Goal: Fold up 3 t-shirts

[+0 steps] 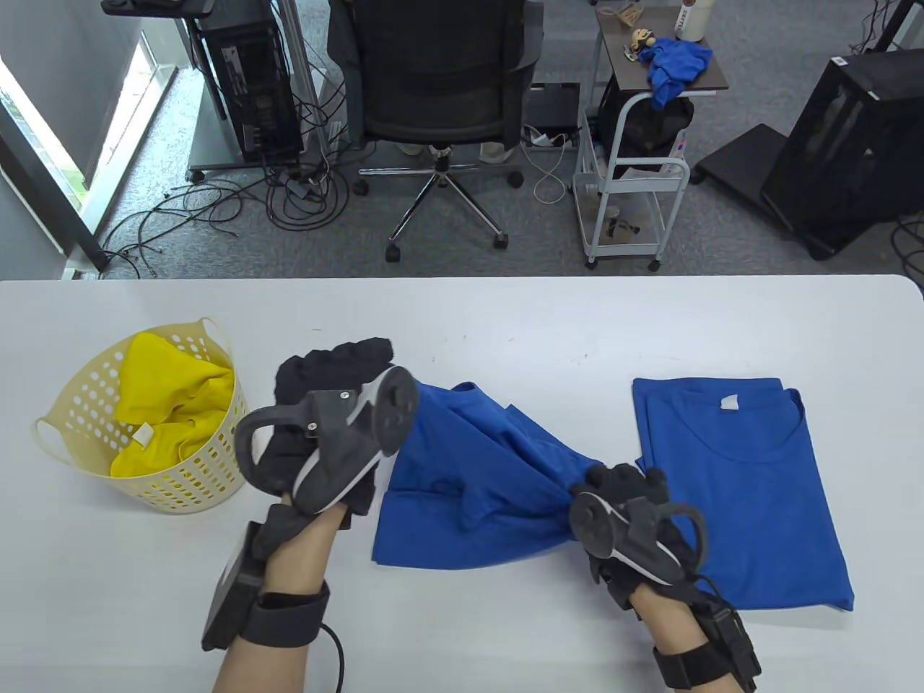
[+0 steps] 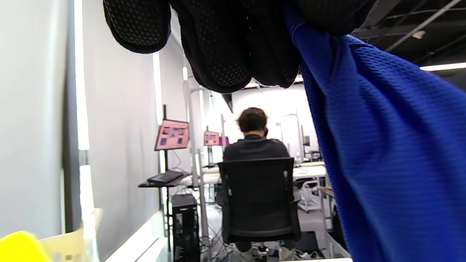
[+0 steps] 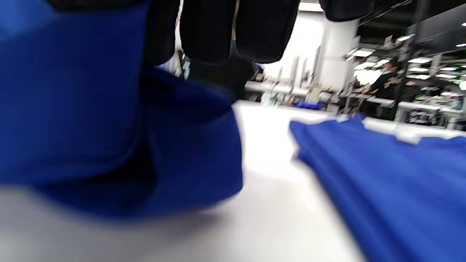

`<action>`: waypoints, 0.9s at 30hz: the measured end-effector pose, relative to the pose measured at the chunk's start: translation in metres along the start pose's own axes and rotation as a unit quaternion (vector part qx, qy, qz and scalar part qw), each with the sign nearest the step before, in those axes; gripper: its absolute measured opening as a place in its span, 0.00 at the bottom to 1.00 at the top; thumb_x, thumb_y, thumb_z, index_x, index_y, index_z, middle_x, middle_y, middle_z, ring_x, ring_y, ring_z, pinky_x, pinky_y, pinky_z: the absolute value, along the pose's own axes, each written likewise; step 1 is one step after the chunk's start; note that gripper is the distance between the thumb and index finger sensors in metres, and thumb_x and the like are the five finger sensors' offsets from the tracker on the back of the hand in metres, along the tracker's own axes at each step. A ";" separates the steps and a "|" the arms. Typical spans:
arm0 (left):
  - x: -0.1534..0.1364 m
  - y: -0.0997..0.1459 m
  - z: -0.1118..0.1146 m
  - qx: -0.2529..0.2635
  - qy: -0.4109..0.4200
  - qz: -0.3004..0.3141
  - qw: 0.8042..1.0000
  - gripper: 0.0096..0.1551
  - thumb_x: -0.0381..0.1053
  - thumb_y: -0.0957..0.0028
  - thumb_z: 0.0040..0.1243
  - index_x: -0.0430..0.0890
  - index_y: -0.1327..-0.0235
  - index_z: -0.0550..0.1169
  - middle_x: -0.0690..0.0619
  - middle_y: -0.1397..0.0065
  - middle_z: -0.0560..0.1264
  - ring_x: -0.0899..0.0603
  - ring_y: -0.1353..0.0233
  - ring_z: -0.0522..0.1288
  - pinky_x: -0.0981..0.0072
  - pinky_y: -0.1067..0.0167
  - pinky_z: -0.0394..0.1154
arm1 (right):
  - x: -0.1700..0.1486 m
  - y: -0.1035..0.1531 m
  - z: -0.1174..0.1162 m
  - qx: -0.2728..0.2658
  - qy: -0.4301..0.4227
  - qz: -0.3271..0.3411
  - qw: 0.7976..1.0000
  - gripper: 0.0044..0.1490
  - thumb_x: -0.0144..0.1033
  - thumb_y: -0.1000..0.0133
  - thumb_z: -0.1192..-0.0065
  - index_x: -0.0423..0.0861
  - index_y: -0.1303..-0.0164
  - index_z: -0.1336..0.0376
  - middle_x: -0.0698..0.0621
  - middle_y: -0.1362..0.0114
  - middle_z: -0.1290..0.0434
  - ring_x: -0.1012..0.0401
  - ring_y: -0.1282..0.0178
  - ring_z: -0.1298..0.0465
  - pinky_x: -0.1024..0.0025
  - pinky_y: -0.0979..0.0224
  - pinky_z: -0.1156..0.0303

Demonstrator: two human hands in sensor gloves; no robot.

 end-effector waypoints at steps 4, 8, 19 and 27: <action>-0.056 0.010 -0.019 0.017 0.033 -0.033 0.999 0.22 0.61 0.50 0.53 0.62 0.42 0.74 0.62 0.46 0.82 0.54 0.41 0.80 0.50 0.31 0.73 | -0.028 0.002 0.099 -0.115 -0.159 -0.033 0.980 0.23 0.45 0.49 0.37 0.56 0.43 0.32 0.50 0.26 0.31 0.44 0.24 0.32 0.31 0.24 0.45; -0.085 0.017 -0.026 0.028 0.067 -0.050 0.996 0.22 0.61 0.50 0.53 0.61 0.42 0.74 0.62 0.46 0.82 0.54 0.41 0.80 0.50 0.31 0.73 | -0.019 -0.002 0.154 -0.152 -0.153 -0.031 0.976 0.23 0.44 0.48 0.37 0.57 0.42 0.32 0.51 0.25 0.32 0.44 0.24 0.33 0.31 0.23 0.45; -0.071 0.011 0.049 -0.070 0.011 -0.037 0.997 0.22 0.61 0.50 0.55 0.62 0.43 0.75 0.62 0.48 0.83 0.54 0.43 0.81 0.51 0.32 0.74 | 0.020 -0.054 0.018 0.022 0.026 -0.048 0.998 0.24 0.45 0.49 0.37 0.60 0.41 0.33 0.50 0.25 0.32 0.44 0.24 0.32 0.32 0.24 0.44; -0.068 0.003 0.078 -0.094 -0.029 -0.043 0.994 0.22 0.61 0.50 0.55 0.62 0.43 0.75 0.62 0.47 0.82 0.54 0.42 0.81 0.50 0.32 0.74 | 0.004 -0.025 0.007 0.027 0.046 -0.004 0.999 0.24 0.45 0.51 0.33 0.56 0.44 0.32 0.51 0.27 0.31 0.46 0.27 0.29 0.34 0.25 0.42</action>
Point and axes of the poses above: the tracker on the back of each hand, its own x axis roughly to the thumb side, its own y axis roughly from the fingertips to the wrist, z = x × y, the point moved 3 cm from there along -y, roughly from the wrist to the fingertips
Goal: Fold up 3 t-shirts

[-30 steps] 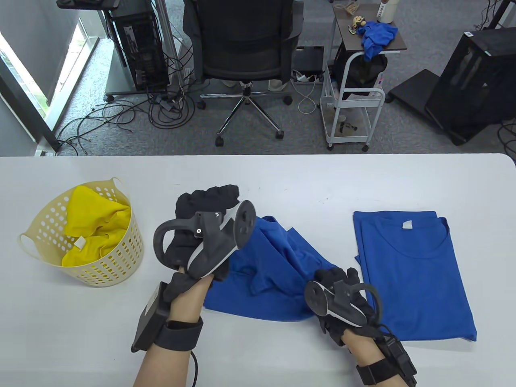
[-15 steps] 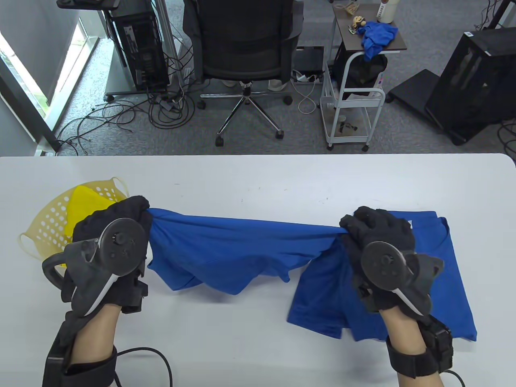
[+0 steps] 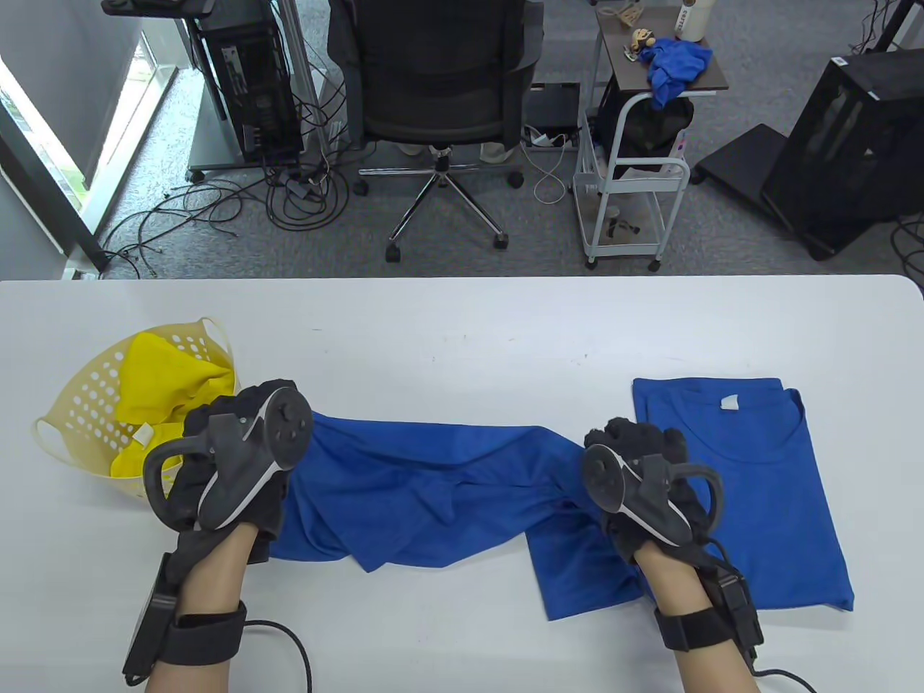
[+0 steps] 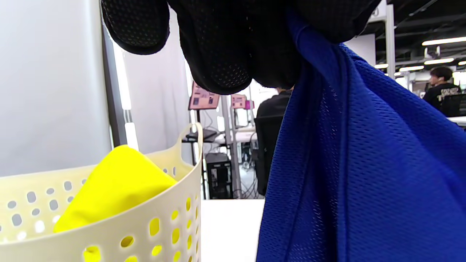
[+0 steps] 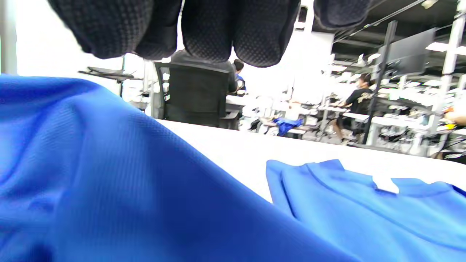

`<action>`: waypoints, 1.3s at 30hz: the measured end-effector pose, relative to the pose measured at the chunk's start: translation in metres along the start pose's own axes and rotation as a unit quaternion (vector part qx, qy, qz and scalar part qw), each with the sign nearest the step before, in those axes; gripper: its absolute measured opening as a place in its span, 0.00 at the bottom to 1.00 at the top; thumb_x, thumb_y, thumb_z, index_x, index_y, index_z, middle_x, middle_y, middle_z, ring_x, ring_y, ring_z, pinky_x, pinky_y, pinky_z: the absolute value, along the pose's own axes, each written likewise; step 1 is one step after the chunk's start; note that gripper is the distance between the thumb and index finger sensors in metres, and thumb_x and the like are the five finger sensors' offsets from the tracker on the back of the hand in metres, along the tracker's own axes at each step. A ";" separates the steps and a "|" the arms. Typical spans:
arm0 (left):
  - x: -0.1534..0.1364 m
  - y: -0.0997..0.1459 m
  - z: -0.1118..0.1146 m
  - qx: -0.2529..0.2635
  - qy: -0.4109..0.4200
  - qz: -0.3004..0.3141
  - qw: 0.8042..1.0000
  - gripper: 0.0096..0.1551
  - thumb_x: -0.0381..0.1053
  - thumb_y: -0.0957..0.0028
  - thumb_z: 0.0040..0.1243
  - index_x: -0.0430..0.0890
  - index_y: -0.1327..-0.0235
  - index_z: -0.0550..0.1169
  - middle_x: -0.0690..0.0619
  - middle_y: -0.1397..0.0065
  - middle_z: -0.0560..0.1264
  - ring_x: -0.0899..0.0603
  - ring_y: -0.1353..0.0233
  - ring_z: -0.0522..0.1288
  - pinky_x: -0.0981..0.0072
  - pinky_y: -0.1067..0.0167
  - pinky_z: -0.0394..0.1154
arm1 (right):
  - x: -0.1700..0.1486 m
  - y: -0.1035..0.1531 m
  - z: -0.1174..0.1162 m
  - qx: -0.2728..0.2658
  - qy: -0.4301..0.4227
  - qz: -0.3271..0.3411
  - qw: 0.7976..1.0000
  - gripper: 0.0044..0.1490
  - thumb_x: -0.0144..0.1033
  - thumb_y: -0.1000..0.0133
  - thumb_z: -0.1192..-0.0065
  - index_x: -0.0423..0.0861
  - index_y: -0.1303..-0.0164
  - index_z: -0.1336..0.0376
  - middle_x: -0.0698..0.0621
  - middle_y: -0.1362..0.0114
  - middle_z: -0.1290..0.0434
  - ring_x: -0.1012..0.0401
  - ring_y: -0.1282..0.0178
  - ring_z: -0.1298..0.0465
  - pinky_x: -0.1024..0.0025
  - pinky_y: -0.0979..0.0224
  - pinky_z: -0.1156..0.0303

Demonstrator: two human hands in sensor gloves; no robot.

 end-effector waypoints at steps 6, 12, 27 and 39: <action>-0.001 -0.002 0.019 -0.018 -0.034 -0.012 0.999 0.22 0.61 0.50 0.55 0.62 0.42 0.75 0.63 0.47 0.82 0.54 0.42 0.81 0.50 0.31 0.74 | -0.017 0.020 -0.049 0.074 -0.011 0.019 0.997 0.23 0.47 0.52 0.32 0.56 0.47 0.29 0.50 0.30 0.29 0.46 0.29 0.28 0.34 0.25 0.42; -0.001 0.000 0.023 -0.023 -0.046 -0.019 0.998 0.22 0.61 0.50 0.55 0.62 0.42 0.75 0.63 0.47 0.82 0.54 0.41 0.81 0.50 0.31 0.74 | -0.013 0.022 -0.070 0.129 0.016 0.037 0.991 0.34 0.53 0.53 0.32 0.55 0.37 0.34 0.48 0.25 0.33 0.43 0.25 0.33 0.32 0.24 0.45; -0.016 0.011 0.022 -0.030 -0.070 -0.026 0.997 0.22 0.61 0.50 0.55 0.63 0.42 0.75 0.63 0.46 0.82 0.54 0.41 0.81 0.50 0.31 0.73 | -0.020 0.017 -0.083 0.125 0.110 -0.003 0.986 0.24 0.48 0.53 0.31 0.59 0.45 0.30 0.51 0.28 0.29 0.46 0.27 0.29 0.33 0.24 0.43; -0.056 0.019 0.010 -0.038 -0.056 -0.057 0.996 0.22 0.60 0.50 0.55 0.63 0.42 0.75 0.63 0.46 0.82 0.53 0.41 0.81 0.50 0.31 0.73 | -0.070 0.027 0.001 0.040 0.019 -0.054 0.998 0.23 0.47 0.55 0.29 0.60 0.49 0.28 0.53 0.32 0.25 0.47 0.31 0.26 0.35 0.25 0.40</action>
Point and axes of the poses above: the tracker on the back of each hand, its own x axis roughly to the thumb side, its own y axis roughly from the fingertips to the wrist, z = x × y, the point moved 3 cm from there along -y, roughly from the wrist to the fingertips
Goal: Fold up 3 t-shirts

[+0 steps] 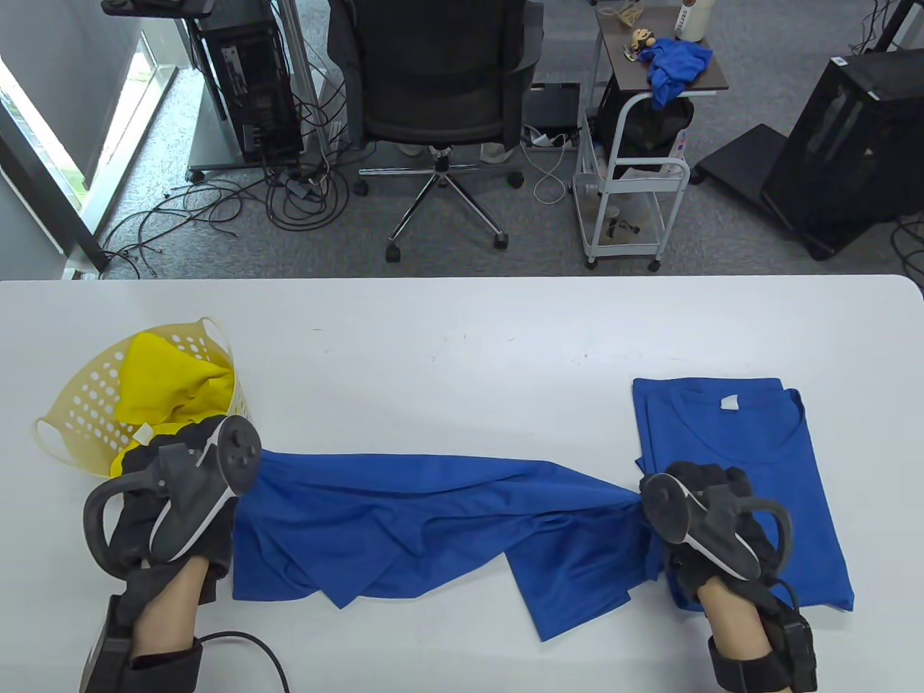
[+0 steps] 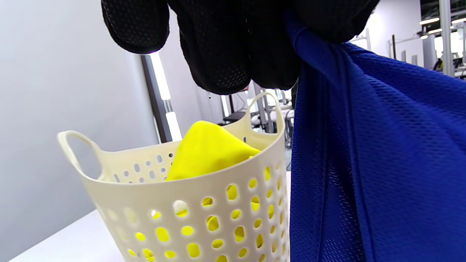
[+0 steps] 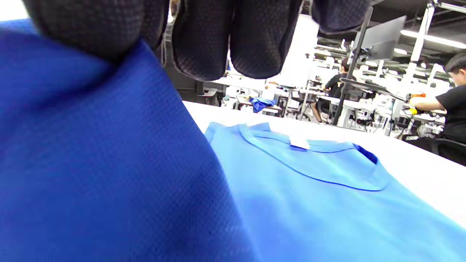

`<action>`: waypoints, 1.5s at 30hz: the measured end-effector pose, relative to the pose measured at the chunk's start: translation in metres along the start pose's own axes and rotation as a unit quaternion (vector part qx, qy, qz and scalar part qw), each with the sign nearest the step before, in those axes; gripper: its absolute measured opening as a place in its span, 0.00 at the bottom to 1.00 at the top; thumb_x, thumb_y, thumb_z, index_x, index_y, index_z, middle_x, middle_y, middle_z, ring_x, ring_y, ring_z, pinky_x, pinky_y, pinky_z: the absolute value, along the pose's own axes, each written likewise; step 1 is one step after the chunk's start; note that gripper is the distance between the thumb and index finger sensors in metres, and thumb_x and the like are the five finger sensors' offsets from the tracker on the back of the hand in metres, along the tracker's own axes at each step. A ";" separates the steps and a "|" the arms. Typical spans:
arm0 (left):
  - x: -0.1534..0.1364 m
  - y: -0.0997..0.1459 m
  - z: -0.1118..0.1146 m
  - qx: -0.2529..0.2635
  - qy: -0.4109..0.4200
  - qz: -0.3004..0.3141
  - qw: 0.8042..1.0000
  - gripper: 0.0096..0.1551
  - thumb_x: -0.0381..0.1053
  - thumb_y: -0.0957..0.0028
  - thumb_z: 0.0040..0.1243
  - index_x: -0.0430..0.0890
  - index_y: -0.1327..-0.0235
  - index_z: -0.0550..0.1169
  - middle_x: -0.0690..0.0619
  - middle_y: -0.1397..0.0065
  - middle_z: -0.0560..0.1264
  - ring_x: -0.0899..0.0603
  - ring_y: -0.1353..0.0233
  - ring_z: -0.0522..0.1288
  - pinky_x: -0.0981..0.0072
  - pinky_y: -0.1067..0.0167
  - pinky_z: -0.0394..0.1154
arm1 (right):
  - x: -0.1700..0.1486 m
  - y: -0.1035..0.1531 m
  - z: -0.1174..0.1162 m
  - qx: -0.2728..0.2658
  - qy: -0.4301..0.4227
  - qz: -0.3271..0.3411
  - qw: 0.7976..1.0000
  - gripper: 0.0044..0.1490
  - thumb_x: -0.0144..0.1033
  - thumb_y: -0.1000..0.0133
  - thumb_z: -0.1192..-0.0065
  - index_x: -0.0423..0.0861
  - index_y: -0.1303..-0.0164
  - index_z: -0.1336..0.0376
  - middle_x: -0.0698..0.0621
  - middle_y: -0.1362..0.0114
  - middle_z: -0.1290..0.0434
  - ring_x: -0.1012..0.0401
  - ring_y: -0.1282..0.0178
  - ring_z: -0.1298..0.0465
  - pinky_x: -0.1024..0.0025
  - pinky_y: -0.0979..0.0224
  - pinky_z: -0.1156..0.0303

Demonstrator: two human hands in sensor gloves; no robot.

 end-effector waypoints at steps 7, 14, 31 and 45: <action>0.011 -0.023 -0.012 -0.010 0.014 0.014 1.000 0.22 0.60 0.50 0.55 0.63 0.42 0.75 0.62 0.46 0.82 0.53 0.41 0.80 0.50 0.31 0.73 | -0.034 -0.027 0.021 0.107 -0.031 -0.006 0.994 0.23 0.42 0.50 0.34 0.55 0.44 0.29 0.51 0.35 0.23 0.47 0.34 0.24 0.39 0.27 0.37; 0.074 -0.126 0.011 -0.066 0.018 -0.001 0.998 0.22 0.59 0.50 0.54 0.64 0.42 0.74 0.63 0.45 0.81 0.54 0.39 0.79 0.51 0.29 0.72 | -0.053 -0.138 0.011 0.128 0.050 -0.089 0.987 0.24 0.39 0.51 0.36 0.55 0.44 0.30 0.52 0.37 0.23 0.51 0.36 0.23 0.44 0.28 0.35; 0.021 -0.048 -0.040 -0.011 0.125 0.005 0.992 0.22 0.59 0.48 0.55 0.62 0.41 0.75 0.61 0.46 0.82 0.53 0.42 0.80 0.51 0.32 0.73 | -0.098 -0.005 0.184 -0.037 0.023 -0.095 0.995 0.24 0.41 0.48 0.39 0.61 0.41 0.32 0.51 0.26 0.30 0.46 0.23 0.32 0.39 0.21 0.42; 0.043 -0.005 0.180 -0.206 0.031 0.047 0.977 0.34 0.67 0.52 0.51 0.63 0.30 0.65 0.59 0.31 0.74 0.49 0.29 0.73 0.47 0.26 0.68 | -0.036 -0.014 -0.050 0.125 -0.014 0.027 0.992 0.36 0.53 0.54 0.34 0.61 0.33 0.37 0.46 0.21 0.36 0.42 0.22 0.36 0.35 0.23 0.45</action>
Point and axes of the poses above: the tracker on the back of each hand, its own x axis roughly to the thumb side, its own y axis roughly from the fingertips to the wrist, z = x × y, the point moved 3 cm from there along -y, roughly from the wrist to the fingertips
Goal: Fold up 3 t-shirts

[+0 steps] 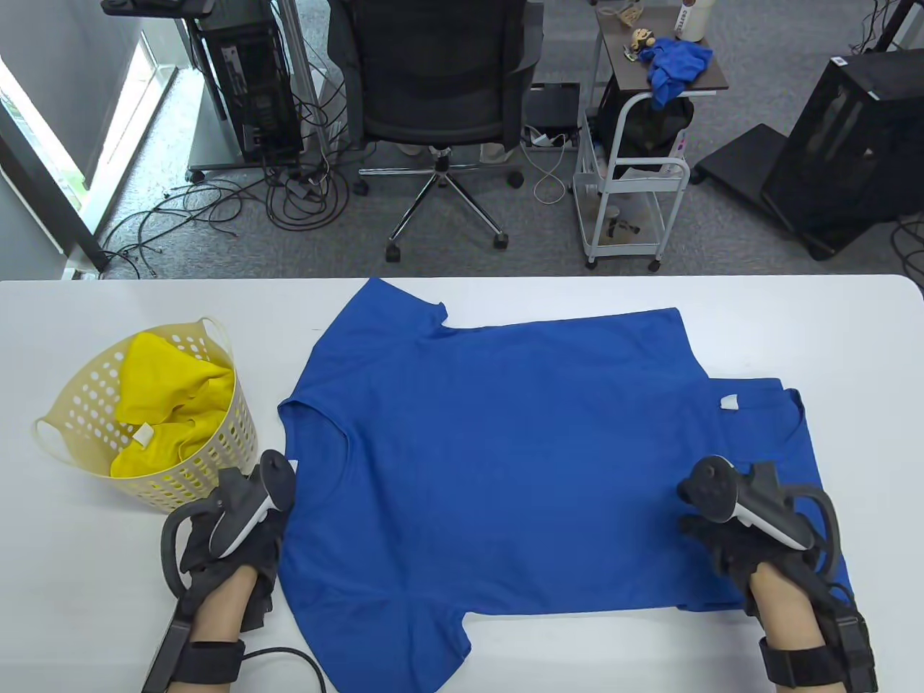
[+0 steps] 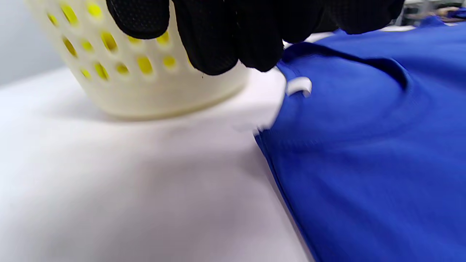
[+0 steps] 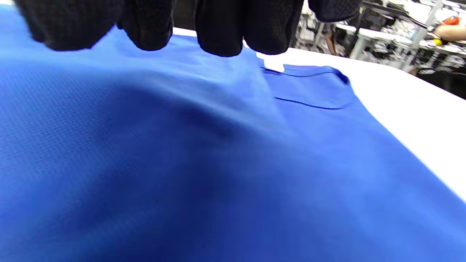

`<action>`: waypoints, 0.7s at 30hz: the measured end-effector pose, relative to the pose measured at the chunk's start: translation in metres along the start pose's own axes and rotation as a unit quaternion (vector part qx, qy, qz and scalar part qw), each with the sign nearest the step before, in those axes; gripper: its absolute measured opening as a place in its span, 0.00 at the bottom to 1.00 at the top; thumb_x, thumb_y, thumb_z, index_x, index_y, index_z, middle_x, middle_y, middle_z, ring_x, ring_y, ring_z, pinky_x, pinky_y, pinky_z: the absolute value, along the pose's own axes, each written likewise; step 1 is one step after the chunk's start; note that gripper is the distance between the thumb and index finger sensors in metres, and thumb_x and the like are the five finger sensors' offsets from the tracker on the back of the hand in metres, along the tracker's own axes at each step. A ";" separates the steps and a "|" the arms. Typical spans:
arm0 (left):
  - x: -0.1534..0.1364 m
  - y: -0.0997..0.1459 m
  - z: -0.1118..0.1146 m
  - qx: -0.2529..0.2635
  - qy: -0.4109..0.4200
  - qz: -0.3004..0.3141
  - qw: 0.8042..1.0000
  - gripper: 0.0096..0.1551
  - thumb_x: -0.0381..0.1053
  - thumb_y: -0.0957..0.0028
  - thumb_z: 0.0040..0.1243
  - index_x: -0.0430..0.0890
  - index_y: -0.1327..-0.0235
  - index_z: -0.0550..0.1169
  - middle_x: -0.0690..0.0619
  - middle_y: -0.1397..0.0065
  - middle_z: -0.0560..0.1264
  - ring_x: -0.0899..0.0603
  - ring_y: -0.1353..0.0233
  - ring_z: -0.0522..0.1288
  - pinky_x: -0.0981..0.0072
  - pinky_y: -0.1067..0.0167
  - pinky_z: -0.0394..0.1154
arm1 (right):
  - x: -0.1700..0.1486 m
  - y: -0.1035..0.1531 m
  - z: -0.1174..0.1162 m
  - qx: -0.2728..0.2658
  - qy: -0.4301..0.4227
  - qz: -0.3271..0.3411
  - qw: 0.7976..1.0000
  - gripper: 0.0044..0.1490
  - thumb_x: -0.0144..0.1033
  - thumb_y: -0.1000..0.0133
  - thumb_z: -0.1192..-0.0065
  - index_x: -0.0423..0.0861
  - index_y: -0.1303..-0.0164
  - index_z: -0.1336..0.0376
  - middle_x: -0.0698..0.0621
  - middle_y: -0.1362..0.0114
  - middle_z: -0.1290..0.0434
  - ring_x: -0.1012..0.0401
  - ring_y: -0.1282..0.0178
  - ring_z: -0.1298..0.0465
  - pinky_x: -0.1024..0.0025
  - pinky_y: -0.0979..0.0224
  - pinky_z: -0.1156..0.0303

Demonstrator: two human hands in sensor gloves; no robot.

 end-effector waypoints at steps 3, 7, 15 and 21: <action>0.002 -0.004 0.025 -0.026 -0.019 0.027 0.999 0.42 0.70 0.55 0.55 0.64 0.26 0.59 0.58 0.25 0.67 0.47 0.24 0.68 0.45 0.24 0.64 | 0.009 -0.004 -0.019 -0.022 -0.031 0.017 0.999 0.38 0.53 0.55 0.33 0.60 0.32 0.38 0.46 0.20 0.38 0.41 0.21 0.39 0.34 0.22 0.47; -0.004 -0.012 0.036 -0.054 -0.079 0.011 0.995 0.48 0.68 0.56 0.56 0.62 0.23 0.52 0.57 0.20 0.58 0.46 0.20 0.62 0.43 0.21 0.61 | 0.034 0.006 -0.027 -0.033 0.047 0.059 0.997 0.40 0.54 0.56 0.33 0.63 0.31 0.41 0.46 0.17 0.45 0.41 0.18 0.45 0.35 0.20 0.50; -0.018 -0.017 0.038 -0.065 -0.064 -0.017 0.996 0.45 0.64 0.54 0.57 0.62 0.24 0.53 0.56 0.19 0.58 0.46 0.20 0.62 0.43 0.22 0.61 | 0.085 0.012 -0.054 0.024 0.097 0.131 0.986 0.36 0.54 0.56 0.36 0.67 0.35 0.42 0.46 0.16 0.51 0.40 0.18 0.49 0.37 0.21 0.50; -0.020 -0.009 0.024 -0.017 -0.040 -0.002 0.999 0.40 0.64 0.53 0.57 0.64 0.27 0.58 0.58 0.20 0.61 0.47 0.20 0.64 0.44 0.22 0.62 | 0.044 0.016 -0.006 -0.090 0.054 0.059 0.993 0.33 0.52 0.56 0.35 0.63 0.37 0.36 0.49 0.22 0.35 0.44 0.23 0.35 0.36 0.22 0.44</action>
Point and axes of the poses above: the tracker on the back of each hand, its own x axis roughly to the thumb side, its own y axis roughly from the fingertips to the wrist, z = x × y, the point moved 3 cm from there along -y, roughly from the wrist to the fingertips
